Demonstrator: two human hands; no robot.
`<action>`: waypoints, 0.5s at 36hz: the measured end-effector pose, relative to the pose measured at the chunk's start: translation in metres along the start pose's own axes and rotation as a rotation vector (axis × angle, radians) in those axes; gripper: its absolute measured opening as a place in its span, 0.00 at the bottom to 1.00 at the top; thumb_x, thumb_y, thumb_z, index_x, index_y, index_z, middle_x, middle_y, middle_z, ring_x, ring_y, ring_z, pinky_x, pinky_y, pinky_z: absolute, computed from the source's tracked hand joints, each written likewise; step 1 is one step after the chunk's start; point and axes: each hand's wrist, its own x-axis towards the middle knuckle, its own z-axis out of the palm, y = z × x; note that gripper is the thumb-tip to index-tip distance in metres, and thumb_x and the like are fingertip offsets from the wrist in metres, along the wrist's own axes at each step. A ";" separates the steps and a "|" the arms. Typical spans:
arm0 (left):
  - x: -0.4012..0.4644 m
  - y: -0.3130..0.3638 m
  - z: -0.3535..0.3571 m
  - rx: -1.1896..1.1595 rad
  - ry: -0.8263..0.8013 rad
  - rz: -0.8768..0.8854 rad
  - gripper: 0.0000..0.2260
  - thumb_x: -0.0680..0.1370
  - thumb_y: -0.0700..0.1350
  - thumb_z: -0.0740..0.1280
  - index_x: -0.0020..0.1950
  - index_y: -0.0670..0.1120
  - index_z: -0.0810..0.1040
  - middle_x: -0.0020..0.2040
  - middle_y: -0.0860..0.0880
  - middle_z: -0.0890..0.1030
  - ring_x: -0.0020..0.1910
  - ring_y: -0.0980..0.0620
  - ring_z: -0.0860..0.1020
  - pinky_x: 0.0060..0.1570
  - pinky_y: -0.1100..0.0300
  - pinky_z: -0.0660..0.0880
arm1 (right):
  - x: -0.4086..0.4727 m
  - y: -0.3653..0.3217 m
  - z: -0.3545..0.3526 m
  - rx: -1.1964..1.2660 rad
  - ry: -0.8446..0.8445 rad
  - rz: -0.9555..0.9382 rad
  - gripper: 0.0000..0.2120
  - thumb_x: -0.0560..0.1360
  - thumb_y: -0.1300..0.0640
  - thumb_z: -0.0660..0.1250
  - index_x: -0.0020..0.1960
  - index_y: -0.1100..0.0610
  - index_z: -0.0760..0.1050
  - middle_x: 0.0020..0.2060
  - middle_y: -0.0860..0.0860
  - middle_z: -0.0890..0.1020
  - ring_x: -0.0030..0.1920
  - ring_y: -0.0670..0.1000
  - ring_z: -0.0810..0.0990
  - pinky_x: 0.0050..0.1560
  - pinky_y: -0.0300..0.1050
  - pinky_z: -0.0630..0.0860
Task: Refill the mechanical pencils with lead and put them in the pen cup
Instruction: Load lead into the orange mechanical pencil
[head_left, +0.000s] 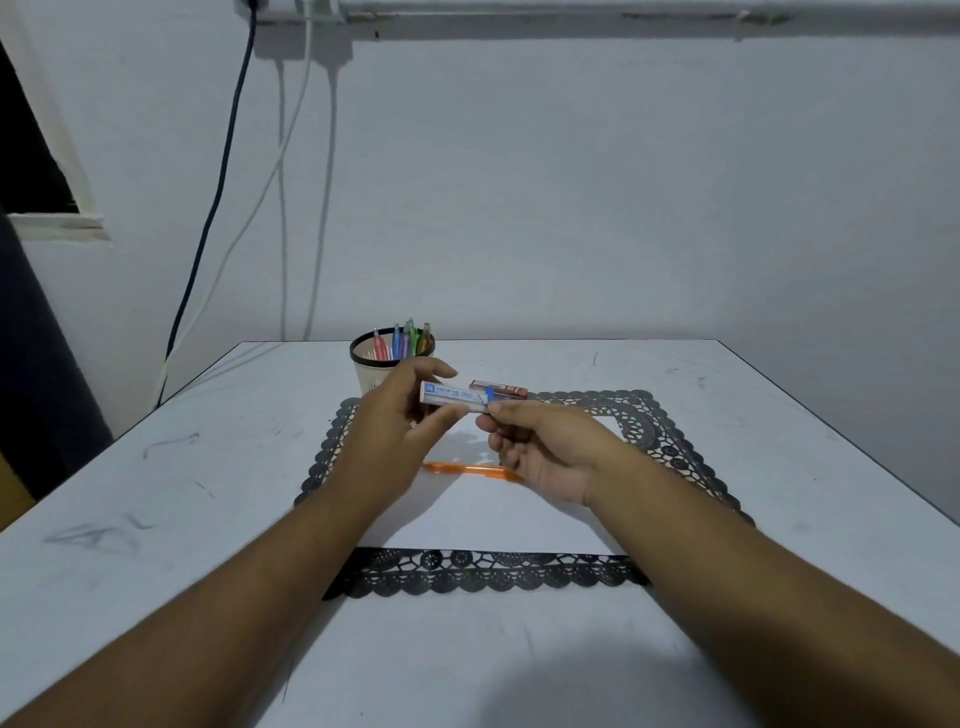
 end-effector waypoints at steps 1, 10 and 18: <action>0.000 0.000 0.001 -0.062 -0.008 -0.025 0.12 0.79 0.39 0.73 0.58 0.52 0.78 0.49 0.54 0.84 0.47 0.50 0.83 0.49 0.50 0.81 | 0.000 0.001 0.001 0.025 -0.001 0.022 0.03 0.80 0.64 0.69 0.51 0.63 0.81 0.38 0.55 0.85 0.34 0.48 0.78 0.28 0.35 0.71; -0.001 -0.002 0.002 -0.231 -0.038 -0.062 0.08 0.80 0.36 0.70 0.57 0.44 0.80 0.50 0.44 0.84 0.49 0.51 0.82 0.49 0.60 0.79 | 0.004 0.009 0.006 0.150 0.011 0.039 0.04 0.80 0.67 0.67 0.52 0.65 0.80 0.40 0.58 0.86 0.35 0.49 0.78 0.28 0.35 0.74; -0.001 -0.003 0.002 -0.265 -0.048 -0.068 0.08 0.79 0.36 0.70 0.57 0.45 0.81 0.50 0.48 0.85 0.50 0.54 0.83 0.48 0.64 0.78 | 0.003 0.009 0.006 0.184 0.004 0.046 0.04 0.80 0.68 0.67 0.53 0.66 0.80 0.40 0.59 0.85 0.33 0.49 0.79 0.29 0.36 0.76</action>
